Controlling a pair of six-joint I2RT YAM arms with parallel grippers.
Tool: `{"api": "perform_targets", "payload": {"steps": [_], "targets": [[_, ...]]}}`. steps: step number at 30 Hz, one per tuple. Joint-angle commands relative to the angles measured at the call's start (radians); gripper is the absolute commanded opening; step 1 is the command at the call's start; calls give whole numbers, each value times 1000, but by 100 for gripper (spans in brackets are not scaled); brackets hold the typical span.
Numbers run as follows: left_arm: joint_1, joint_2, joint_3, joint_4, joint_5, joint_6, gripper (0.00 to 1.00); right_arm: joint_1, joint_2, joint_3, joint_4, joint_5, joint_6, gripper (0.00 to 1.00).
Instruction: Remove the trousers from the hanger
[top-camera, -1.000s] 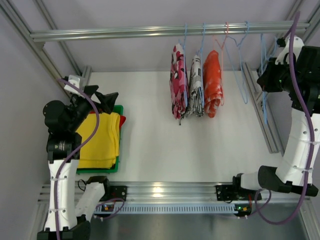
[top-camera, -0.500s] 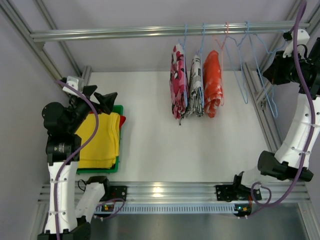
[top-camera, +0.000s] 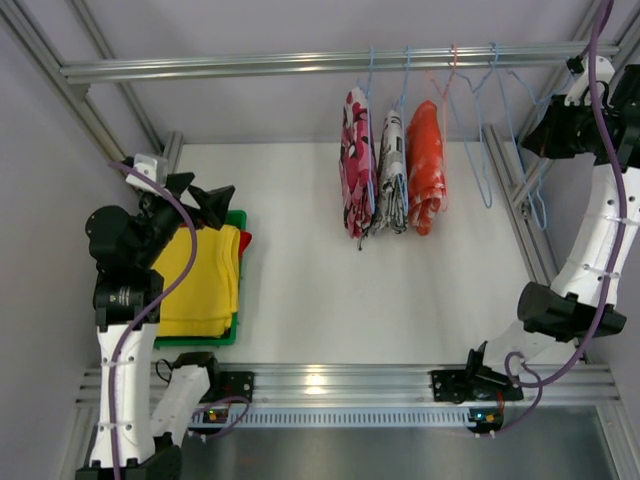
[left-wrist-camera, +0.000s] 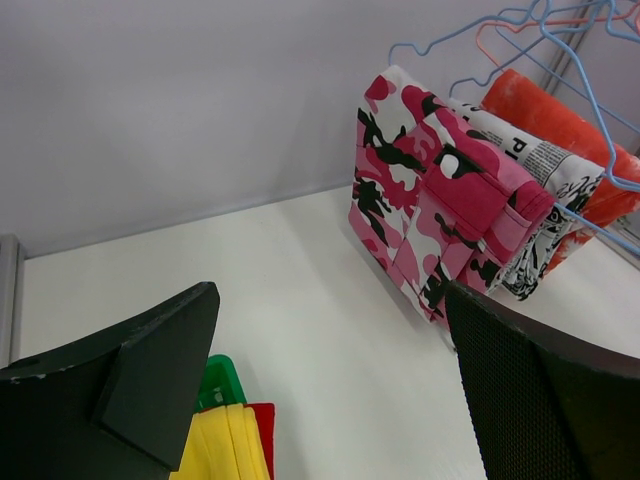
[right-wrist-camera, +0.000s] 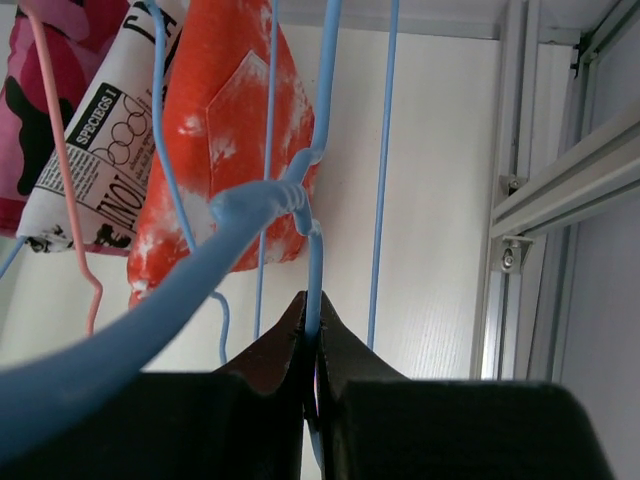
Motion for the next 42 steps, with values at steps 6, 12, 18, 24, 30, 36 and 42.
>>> {"api": "perform_targets", "payload": {"steps": [6,12,18,24,30,36,42], "targets": [[0,-34,-48,40,-25,-23,99,69,79,124,153,59,68,0],[0,-53,-43,11,-39,0,99,137,108,122,225,114,100,0],[0,-62,-55,-1,-50,-11,99,148,165,124,286,163,142,0],[0,-93,-78,-27,-73,-6,99,187,197,130,362,192,130,0],[0,-105,-91,-38,-82,-9,99,235,214,131,385,215,113,0],[0,-97,-84,-36,-88,-8,99,243,235,131,395,243,133,0],[0,-93,-75,-33,-87,-6,99,243,266,131,397,249,145,2]]}}
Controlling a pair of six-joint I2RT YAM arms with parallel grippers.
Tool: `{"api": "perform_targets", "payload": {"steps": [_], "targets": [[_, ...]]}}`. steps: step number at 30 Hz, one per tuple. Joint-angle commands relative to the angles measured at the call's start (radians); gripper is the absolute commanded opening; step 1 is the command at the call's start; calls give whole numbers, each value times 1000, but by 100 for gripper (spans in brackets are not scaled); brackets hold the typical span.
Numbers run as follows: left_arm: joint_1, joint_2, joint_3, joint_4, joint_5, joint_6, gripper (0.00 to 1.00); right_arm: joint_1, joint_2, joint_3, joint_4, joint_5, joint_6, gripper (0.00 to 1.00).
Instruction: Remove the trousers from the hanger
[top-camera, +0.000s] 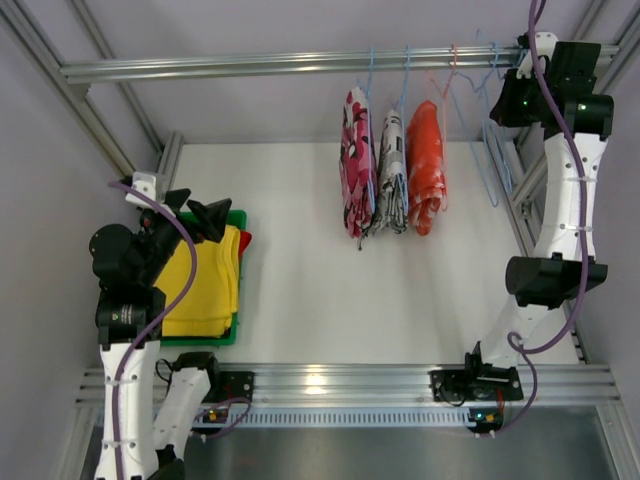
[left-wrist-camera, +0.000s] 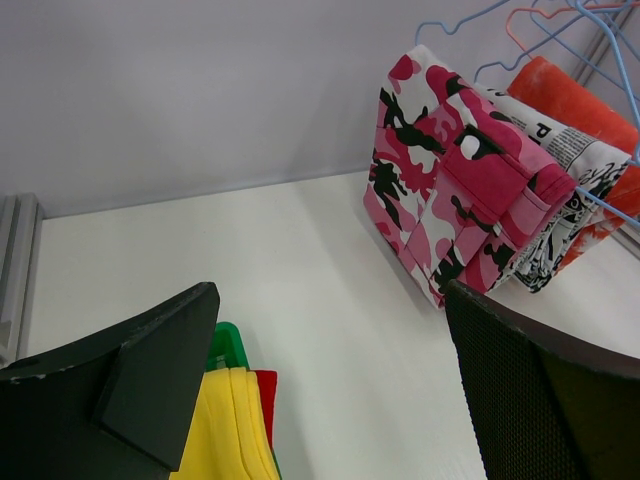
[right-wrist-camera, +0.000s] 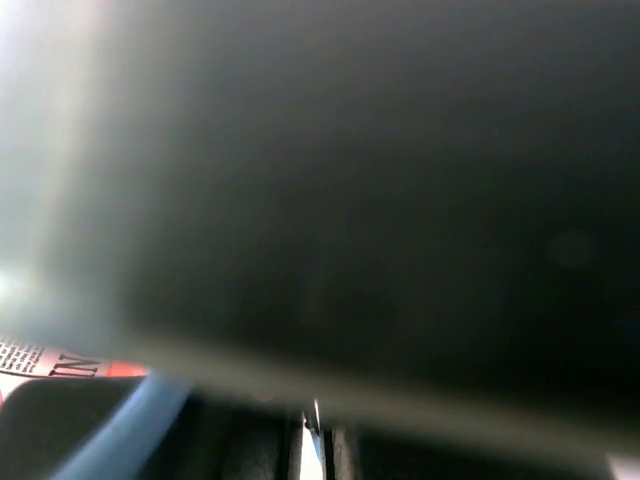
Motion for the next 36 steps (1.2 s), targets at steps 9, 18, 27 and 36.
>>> {"api": "perform_targets", "payload": {"steps": [9,18,27,36], "targets": [[0,7,9,14,-12,7,99,14,-10,-3,170,-18,22,26],[0,9,6,21,-19,7,99,3,-168,-190,231,-45,6,72],[0,70,29,-32,-45,15,99,-13,-363,-402,280,-88,-25,93],[0,81,5,-12,-70,34,99,-50,-570,-578,294,-53,-50,99]]}}
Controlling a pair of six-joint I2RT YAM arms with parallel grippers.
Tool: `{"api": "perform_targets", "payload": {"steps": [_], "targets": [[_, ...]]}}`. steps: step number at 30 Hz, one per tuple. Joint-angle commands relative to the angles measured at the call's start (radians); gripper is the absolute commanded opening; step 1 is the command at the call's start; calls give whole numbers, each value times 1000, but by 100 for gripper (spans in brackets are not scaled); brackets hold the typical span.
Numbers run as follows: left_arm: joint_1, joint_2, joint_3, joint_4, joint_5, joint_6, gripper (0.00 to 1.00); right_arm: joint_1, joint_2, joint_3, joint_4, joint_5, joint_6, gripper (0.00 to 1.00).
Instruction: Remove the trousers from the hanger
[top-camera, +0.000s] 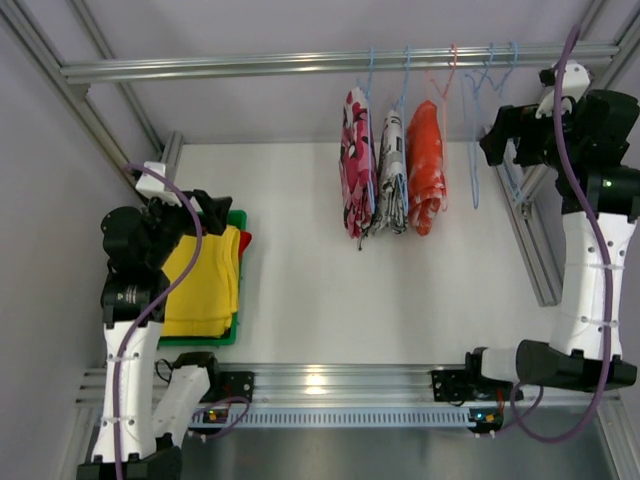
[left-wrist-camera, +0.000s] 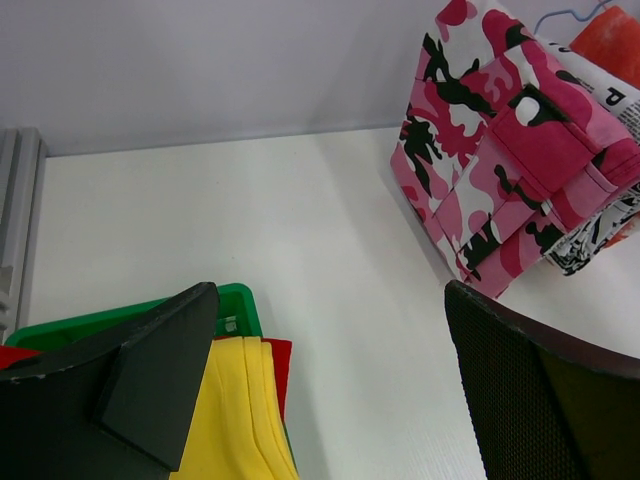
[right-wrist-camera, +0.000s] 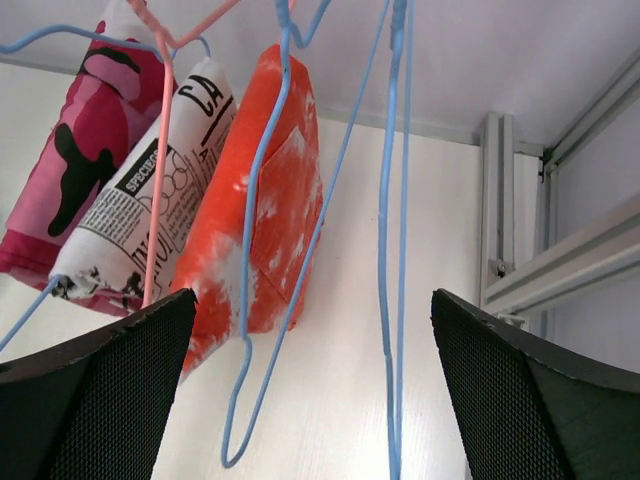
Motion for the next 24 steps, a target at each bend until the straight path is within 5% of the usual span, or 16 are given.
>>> {"api": "perform_targets", "payload": {"steps": [1,6,10,17,24], "targets": [[1,6,9,30,-31,9,99,-31,-114,-60,83,-9,-23,100],[0,154,162,-175,1,15,99,-89,-296,-252,176,-200,-6,99],[0,259,261,-350,-133,56,99,-89,-442,-408,225,-287,36,100],[0,217,261,-382,-285,151,99,-89,-617,-657,302,-263,97,99],[0,191,255,-411,-361,181,99,-89,-670,-699,340,-287,157,100]]}}
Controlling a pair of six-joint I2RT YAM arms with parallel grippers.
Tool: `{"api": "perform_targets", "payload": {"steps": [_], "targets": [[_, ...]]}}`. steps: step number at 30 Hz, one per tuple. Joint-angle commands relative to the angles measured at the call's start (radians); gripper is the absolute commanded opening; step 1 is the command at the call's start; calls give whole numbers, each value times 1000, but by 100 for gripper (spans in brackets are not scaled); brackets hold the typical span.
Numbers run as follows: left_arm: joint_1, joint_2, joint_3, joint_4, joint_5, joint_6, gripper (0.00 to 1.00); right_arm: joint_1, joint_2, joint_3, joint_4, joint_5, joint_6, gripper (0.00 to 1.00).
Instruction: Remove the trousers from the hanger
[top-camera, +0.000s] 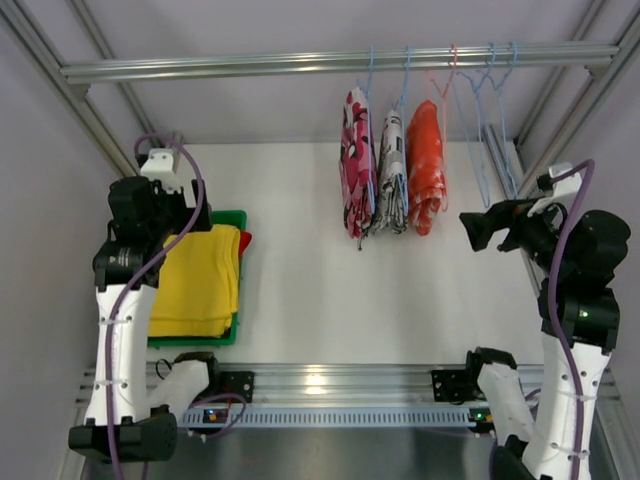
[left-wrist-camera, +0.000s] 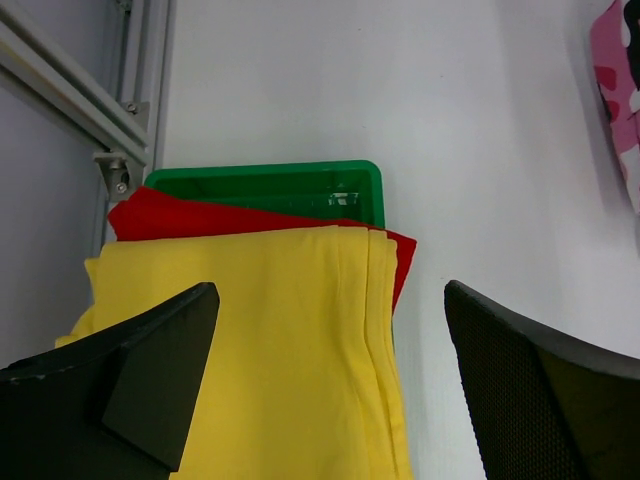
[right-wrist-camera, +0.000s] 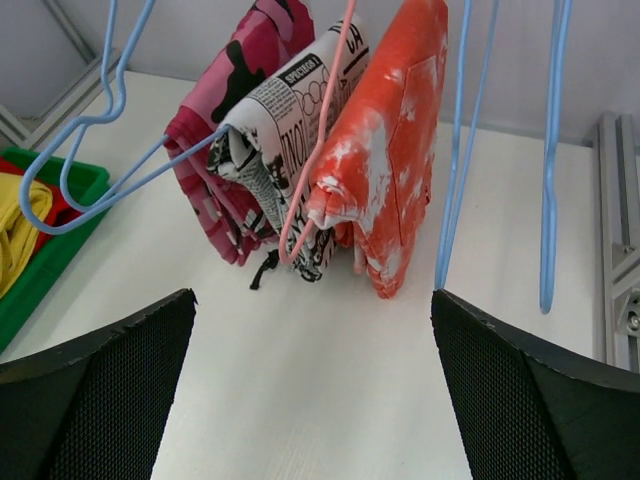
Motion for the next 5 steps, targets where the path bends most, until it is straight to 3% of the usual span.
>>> {"api": "perform_targets", "payload": {"steps": [1,5], "targets": [[-1,-24,24,-11,-64,29,99,-5,-19,-1,122,-35,38,99],[-1,-25,27,-8,-98,26,99,-5,-28,-15,125,-54,55,99]]}}
